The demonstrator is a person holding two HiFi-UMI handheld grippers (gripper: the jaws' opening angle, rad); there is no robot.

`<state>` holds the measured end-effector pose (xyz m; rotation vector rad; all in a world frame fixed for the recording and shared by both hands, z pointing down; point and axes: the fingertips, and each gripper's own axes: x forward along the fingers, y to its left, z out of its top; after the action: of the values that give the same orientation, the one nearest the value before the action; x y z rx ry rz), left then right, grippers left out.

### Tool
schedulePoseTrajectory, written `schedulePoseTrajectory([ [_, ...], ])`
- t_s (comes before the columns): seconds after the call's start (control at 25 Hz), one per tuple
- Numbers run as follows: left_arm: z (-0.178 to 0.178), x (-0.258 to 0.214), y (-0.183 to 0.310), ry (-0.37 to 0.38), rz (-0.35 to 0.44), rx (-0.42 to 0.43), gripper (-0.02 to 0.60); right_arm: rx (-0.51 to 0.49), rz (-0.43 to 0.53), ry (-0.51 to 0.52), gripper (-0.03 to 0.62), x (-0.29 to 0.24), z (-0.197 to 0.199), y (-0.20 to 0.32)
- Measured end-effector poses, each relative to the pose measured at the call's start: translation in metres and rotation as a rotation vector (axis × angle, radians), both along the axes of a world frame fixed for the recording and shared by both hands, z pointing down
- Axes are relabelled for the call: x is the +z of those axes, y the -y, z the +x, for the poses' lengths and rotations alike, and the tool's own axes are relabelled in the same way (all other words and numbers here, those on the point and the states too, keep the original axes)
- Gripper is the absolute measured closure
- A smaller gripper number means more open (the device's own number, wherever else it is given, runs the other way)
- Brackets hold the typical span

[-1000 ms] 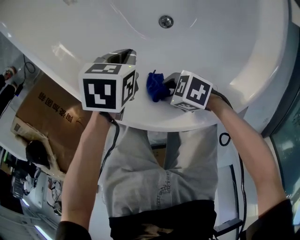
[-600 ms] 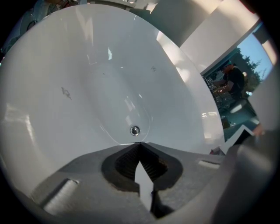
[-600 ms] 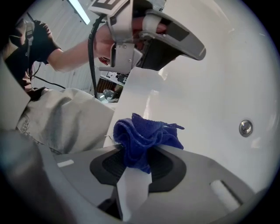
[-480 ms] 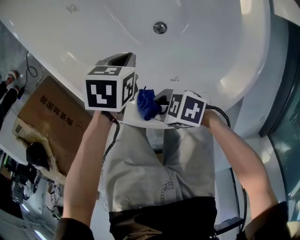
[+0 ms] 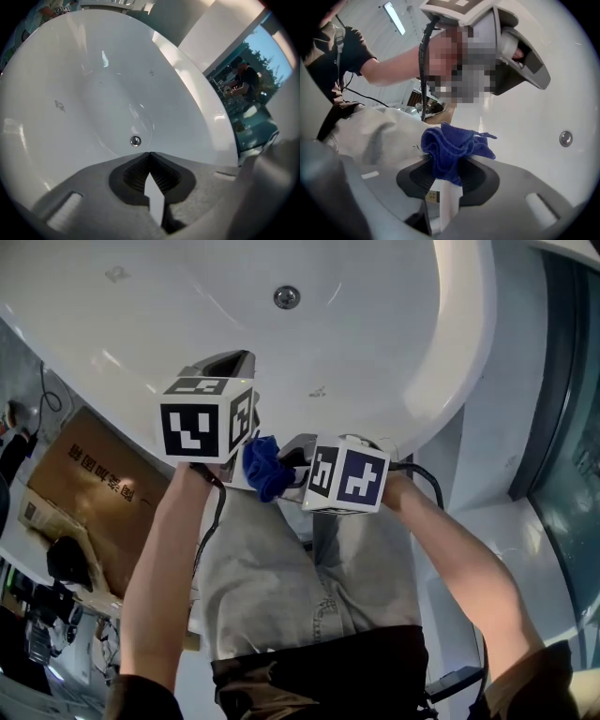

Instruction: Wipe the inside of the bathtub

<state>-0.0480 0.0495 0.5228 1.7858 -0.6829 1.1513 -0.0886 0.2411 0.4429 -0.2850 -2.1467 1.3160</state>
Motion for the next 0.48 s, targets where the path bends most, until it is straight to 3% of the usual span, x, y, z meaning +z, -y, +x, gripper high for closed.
schedulePoseTrajectory([
  [0.36,0.016,0.013,-0.002,-0.003,-0.014,-0.027,0.577,0.011,-0.033,0.063,0.467,-0.009,0.003,-0.001],
  [0.48,0.016,0.017,0.003,0.001,-0.015,-0.050,0.577,0.013,0.000,0.057,0.467,0.000,0.010,0.015],
])
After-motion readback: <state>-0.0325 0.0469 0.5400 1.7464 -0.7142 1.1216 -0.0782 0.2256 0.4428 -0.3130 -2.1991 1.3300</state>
